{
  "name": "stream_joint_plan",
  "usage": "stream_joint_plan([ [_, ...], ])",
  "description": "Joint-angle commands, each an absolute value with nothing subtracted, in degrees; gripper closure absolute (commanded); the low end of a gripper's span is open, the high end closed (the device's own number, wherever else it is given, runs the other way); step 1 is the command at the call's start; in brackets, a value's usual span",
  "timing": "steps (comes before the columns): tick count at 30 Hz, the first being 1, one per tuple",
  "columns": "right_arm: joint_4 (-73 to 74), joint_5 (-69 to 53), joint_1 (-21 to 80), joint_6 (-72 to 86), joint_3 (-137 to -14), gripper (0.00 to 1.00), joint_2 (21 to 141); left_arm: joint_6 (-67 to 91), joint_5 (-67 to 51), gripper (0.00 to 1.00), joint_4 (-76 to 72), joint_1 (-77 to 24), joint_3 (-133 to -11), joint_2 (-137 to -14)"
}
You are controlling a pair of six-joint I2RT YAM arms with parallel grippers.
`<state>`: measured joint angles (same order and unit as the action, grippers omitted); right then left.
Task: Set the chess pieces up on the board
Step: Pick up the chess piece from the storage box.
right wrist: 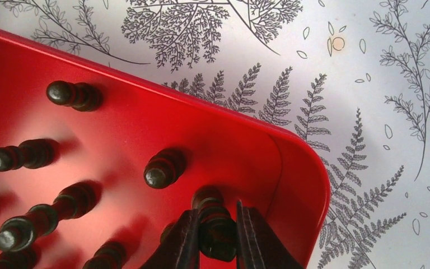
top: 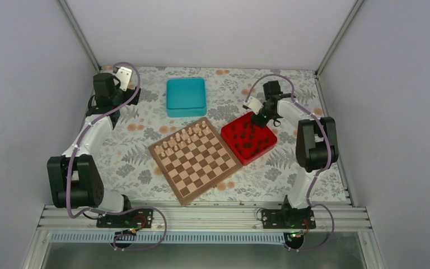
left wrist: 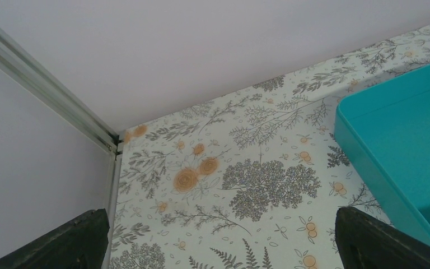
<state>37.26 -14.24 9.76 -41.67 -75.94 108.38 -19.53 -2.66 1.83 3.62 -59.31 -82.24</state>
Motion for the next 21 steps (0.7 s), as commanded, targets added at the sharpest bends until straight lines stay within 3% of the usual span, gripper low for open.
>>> stream_joint_plan([
  [1,39.2,-15.0,10.5,-41.4,-77.2,0.96,104.7,-20.4,-3.5,0.0,0.9,3.6,-58.7,-81.1],
  [11,48.0,-12.8,17.1,-41.6,-78.5,0.96,92.0,-20.4,-3.5,0.0,1.9,3.6,-59.7,-80.1],
  [21,50.6,-11.5,40.3,-37.9,-75.2,0.96,88.0,-21.3,-1.8,0.0,1.2,3.6,-59.6,-80.0],
])
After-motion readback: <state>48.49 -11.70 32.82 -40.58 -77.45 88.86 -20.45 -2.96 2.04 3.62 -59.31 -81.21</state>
